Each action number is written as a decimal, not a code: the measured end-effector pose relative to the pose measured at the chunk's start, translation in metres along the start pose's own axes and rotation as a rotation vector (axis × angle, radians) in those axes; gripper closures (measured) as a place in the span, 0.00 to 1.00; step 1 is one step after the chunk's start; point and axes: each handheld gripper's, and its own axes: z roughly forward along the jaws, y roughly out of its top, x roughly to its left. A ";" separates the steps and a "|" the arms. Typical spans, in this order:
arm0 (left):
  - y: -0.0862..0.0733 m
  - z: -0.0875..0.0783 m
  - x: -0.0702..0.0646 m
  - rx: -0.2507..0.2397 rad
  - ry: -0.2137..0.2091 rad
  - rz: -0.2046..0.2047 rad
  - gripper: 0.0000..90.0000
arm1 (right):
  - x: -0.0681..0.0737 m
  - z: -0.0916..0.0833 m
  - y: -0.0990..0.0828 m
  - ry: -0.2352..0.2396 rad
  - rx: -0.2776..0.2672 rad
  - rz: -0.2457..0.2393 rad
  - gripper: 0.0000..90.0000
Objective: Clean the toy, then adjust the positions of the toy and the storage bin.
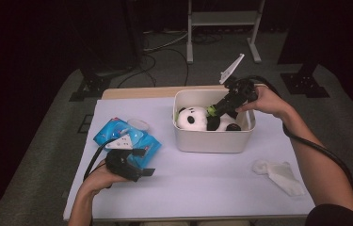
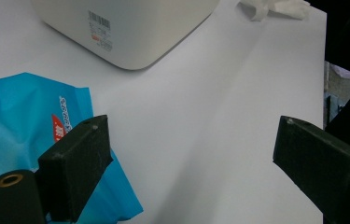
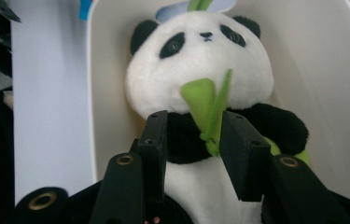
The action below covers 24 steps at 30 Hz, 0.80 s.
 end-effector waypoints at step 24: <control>0.001 0.002 0.001 -0.004 -0.014 -0.001 0.12 | 0.058 -0.040 -0.042 -0.061 -0.119 -0.035 0.49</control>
